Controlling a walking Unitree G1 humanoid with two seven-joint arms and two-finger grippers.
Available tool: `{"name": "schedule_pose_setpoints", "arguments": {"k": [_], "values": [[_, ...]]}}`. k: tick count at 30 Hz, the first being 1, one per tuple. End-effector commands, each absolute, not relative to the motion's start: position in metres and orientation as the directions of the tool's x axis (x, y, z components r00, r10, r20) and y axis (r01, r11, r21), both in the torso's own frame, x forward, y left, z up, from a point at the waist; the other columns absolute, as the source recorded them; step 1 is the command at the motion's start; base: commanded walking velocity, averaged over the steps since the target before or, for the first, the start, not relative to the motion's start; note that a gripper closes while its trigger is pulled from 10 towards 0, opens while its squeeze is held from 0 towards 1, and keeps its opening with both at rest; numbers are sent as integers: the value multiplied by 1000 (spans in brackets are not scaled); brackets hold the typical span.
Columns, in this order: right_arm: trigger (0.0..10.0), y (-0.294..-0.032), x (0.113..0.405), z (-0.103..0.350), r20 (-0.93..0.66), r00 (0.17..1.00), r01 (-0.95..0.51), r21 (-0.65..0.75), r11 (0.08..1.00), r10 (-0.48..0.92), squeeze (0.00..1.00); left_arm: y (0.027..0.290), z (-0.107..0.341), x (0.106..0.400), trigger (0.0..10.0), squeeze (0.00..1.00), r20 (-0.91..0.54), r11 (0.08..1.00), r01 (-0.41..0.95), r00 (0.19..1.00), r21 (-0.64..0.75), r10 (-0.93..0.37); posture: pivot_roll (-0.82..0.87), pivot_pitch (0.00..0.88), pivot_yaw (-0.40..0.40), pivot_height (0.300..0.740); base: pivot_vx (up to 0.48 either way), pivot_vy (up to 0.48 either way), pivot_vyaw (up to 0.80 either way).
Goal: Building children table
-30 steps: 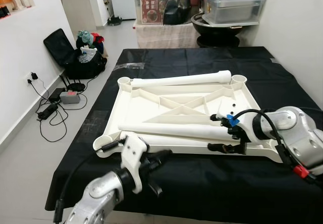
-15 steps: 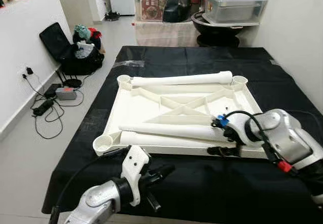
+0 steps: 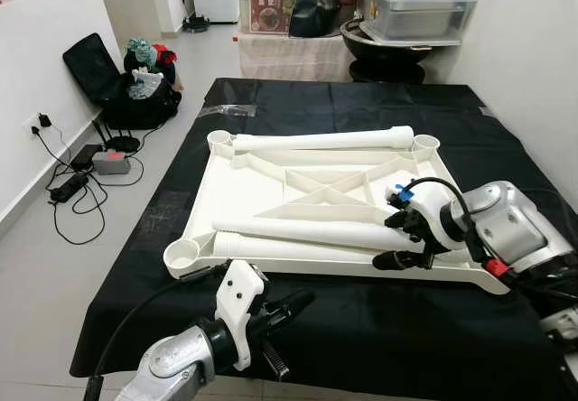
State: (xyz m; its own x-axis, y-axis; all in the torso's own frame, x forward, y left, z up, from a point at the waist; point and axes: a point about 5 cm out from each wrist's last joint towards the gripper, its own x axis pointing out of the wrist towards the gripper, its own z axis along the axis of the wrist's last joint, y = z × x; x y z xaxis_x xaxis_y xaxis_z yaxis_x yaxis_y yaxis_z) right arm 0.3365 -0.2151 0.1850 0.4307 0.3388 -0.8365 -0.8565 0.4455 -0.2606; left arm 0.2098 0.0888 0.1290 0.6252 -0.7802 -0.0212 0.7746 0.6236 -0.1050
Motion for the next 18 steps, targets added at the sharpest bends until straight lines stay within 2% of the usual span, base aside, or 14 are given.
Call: {"name": "schedule_pose_setpoints", "arguments": {"k": [1,6,10,11,12,14,15,18], "values": [[10000,-211,339,184,-845,431,-862,-281,421,318,0,89,130,208,10000,0,-20,624,773,627,-111,-779,-95,32,-57,740,0,0,0],[10000,-212,351,186,-846,478,-825,-340,452,237,0,88,131,207,10000,0,-17,626,771,629,-112,-777,-94,36,-60,740,0,0,0],[10000,-214,354,189,-844,487,-813,-344,470,223,0,87,130,206,10000,0,-18,626,772,628,-112,-778,-95,36,-64,740,0,0,0],[9020,-214,354,190,-846,485,-813,-343,470,222,0,87,130,206,10000,0,-18,626,772,628,-113,-778,-97,33,-66,740,0,0,0],[3608,-214,354,190,-848,483,-816,-344,465,220,0,87,130,206,10000,0,-18,625,772,628,-115,-778,-98,32,-66,740,0,0,0],[3608,-215,354,191,-849,481,-818,-344,462,219,0,86,130,206,10000,0,-18,625,772,628,-115,-778,-98,32,-66,740,0,0,0],[0,-214,354,191,-850,478,-821,-342,457,222,0,86,129,206,10000,0,-19,625,772,627,-116,-779,-98,26,-67,740,0,0,0],[0,-213,354,193,-850,474,-825,-338,453,230,0,86,129,205,10000,0,-20,623,773,625,-116,-780,-100,21,-66,740,0,0,0]]}}
